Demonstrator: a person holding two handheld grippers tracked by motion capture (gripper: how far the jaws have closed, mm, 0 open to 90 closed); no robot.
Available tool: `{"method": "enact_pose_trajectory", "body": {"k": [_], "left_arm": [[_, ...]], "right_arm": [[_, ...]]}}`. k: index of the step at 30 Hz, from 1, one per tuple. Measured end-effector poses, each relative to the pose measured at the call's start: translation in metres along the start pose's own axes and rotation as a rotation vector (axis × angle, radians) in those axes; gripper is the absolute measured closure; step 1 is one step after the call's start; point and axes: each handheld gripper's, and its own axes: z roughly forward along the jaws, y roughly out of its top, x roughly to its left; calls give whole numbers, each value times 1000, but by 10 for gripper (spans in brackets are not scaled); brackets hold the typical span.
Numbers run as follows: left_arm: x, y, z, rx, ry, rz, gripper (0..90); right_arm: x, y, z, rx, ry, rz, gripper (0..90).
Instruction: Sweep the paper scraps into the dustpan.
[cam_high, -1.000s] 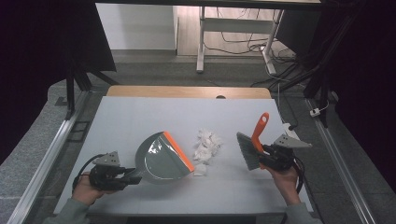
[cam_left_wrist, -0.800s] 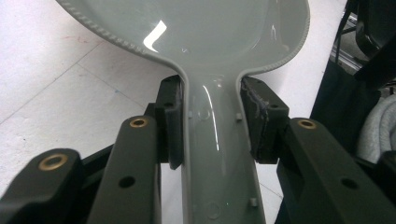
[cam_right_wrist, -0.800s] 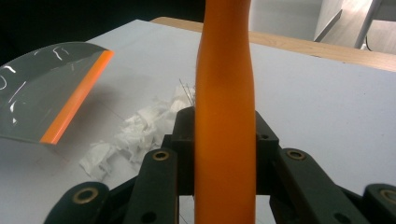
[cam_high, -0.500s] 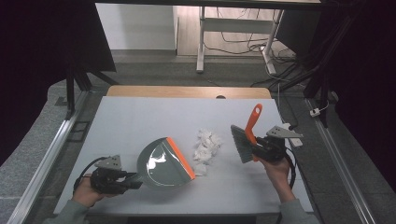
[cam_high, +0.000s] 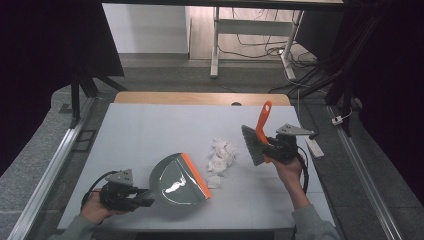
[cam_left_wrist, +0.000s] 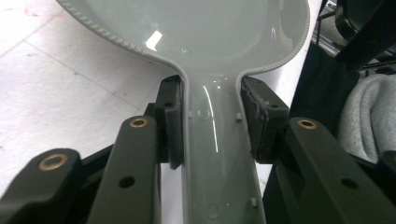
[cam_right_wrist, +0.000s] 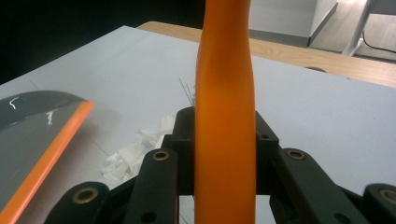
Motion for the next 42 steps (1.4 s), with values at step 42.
{"method": "enact_pose_trajectory", "body": {"k": [42], "left_arm": [[2, 1, 16, 59, -35, -29, 612]], "right_arm": [[-17, 17, 80, 128, -68, -31, 703]]}}
